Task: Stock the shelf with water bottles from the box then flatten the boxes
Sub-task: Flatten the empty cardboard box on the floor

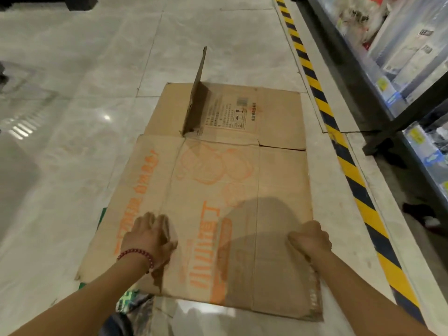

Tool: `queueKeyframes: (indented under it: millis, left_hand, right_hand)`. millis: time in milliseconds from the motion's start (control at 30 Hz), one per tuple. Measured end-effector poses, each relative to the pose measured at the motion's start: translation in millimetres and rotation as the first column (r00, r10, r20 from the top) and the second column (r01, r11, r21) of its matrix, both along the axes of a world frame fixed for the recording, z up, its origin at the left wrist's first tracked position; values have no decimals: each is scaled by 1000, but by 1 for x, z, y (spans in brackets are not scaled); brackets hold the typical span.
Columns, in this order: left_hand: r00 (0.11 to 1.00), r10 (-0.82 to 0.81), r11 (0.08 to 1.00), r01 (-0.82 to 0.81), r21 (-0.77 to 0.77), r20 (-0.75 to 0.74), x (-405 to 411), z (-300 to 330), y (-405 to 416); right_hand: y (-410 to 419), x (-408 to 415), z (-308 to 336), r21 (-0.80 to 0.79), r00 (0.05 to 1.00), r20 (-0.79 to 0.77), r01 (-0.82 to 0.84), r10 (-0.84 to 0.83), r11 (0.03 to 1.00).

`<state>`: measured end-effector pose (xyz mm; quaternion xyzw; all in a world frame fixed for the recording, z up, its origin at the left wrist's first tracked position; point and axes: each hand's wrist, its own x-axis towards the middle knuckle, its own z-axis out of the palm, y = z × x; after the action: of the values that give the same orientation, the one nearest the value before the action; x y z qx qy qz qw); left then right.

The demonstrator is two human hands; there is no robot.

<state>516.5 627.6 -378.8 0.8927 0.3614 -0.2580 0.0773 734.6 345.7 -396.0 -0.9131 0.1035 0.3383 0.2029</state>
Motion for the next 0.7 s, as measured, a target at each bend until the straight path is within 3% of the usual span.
queueKeyframes:
  millis: [133,267,333,400,500,533,600,700]
  left_hand:
    - [964,265,964,-265,-7,28,-26,-25,32]
    - [949,314,949,-313,-27,27,-30,-31,42]
    - [970,240,971,-241,2,30,-24,-27,43]
    - [994,62,997,-66,38,86,-13,-23,41]
    - [973,-171,985,165,56,153,23,-20,34]
    - [964,-210,977,201,66,164,40,-19,33]
    - [952,-253,967,243,77,175,77,-17,33]
    - [935,-312,949,299,98,170,131,-14,44]
  right_hand:
    - [-5,0,2,-75,1000,24,-18,20,997]
    - [-14,1,-1,-63,999,27,-16,18,998]
    - [-15,3,1,-29,1000,20,3,-2,1000]
    - [-8,1,4,-56,999,42,30,-28,998]
    - [12,-17,7,-202,965,263,41,14,978]
    - [19,-26,9,-230,937,316,-75,148,970]
    - [33,-42,3,-212,863,279,-373,422,903]
    - [48,-55,-12,-147,858,117,-483,500,863]
